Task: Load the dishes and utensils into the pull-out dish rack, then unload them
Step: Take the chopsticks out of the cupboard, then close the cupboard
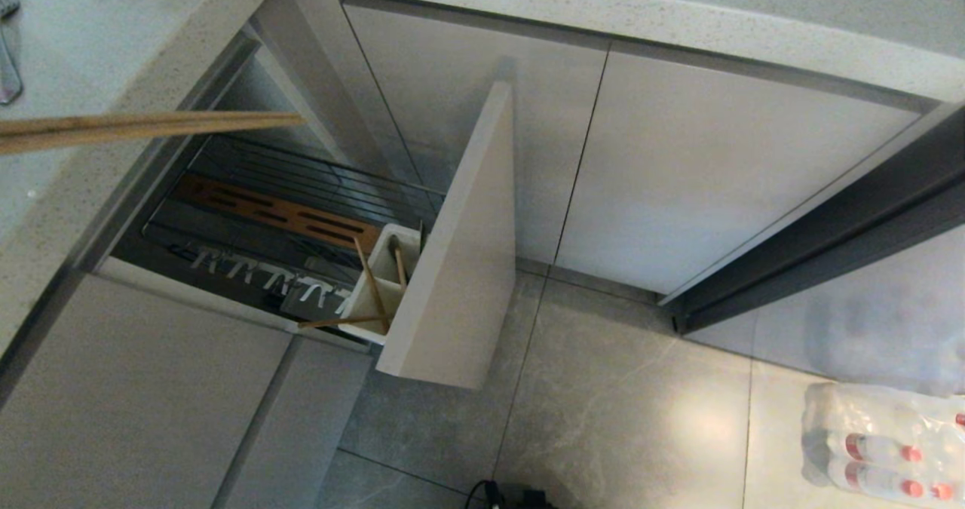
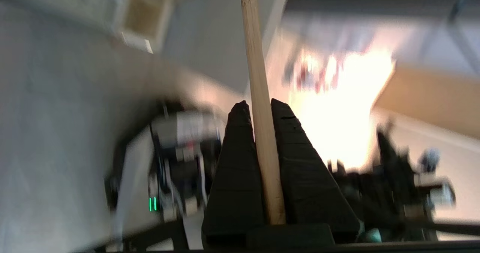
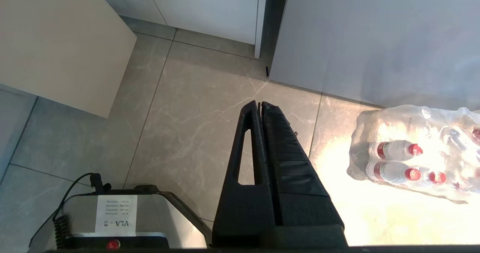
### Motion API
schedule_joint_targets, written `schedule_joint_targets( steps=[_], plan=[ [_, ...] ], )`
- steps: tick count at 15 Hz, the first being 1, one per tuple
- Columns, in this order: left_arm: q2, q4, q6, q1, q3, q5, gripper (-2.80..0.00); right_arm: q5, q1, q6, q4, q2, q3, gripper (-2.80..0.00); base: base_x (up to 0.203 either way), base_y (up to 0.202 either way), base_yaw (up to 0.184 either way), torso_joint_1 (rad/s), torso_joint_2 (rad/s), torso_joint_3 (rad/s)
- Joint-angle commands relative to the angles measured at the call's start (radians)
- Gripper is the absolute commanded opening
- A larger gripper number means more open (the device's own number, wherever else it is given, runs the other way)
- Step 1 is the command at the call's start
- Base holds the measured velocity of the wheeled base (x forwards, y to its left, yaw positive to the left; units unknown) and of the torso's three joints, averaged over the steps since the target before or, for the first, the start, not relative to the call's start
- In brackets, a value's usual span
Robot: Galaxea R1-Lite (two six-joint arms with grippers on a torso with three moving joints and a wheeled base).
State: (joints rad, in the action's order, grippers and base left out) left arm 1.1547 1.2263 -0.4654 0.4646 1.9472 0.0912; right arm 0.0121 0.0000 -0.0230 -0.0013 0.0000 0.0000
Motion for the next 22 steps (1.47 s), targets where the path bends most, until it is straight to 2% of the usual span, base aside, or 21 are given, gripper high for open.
schedule_joint_targets(
  steps=[1,3,7,11,14,16,19,22],
  plan=[
    [-0.051,-0.019,-0.002,-0.008,0.002,-0.033,-2.80,0.000,0.000,0.000,0.000,0.001,0.000,-2.80,0.000,0.000,0.000,0.000,0.00,0.000],
    [-0.073,-0.060,0.000,-0.020,0.002,-0.115,-2.80,0.000,0.000,0.000,0.000,0.002,0.000,-2.80,0.000,0.000,0.000,0.000,0.00,0.000],
    [-0.099,-0.155,0.007,-0.093,0.002,-0.266,-2.80,0.000,0.000,0.000,0.000,0.002,0.000,-2.80,0.000,0.000,0.000,0.000,0.00,0.000],
    [-0.092,-0.216,0.004,-0.181,0.002,-0.350,-2.80,0.000,0.000,0.000,0.000,0.002,0.000,-2.80,0.000,0.000,0.000,0.000,0.00,0.000],
    [-0.076,-0.270,-0.001,-0.275,0.002,-0.418,-2.80,0.000,0.000,0.000,0.000,0.002,0.000,-2.80,0.000,0.000,0.000,0.000,0.00,0.000],
    [-0.079,-0.306,-0.002,-0.328,0.002,-0.440,-2.80,0.000,0.000,0.000,0.000,0.001,0.000,-2.80,0.000,0.000,0.000,0.000,0.00,0.000],
    [-0.082,-0.366,-0.002,-0.490,0.002,-0.444,-2.80,0.000,0.000,0.000,0.000,0.001,0.000,-2.80,0.000,0.000,0.000,0.000,0.00,0.000],
    [-0.080,-0.443,-0.001,-0.737,-0.022,-0.444,-2.80,0.000,0.000,0.000,0.000,0.001,0.000,-2.80,0.000,0.000,0.000,0.000,0.00,0.000]
  ],
)
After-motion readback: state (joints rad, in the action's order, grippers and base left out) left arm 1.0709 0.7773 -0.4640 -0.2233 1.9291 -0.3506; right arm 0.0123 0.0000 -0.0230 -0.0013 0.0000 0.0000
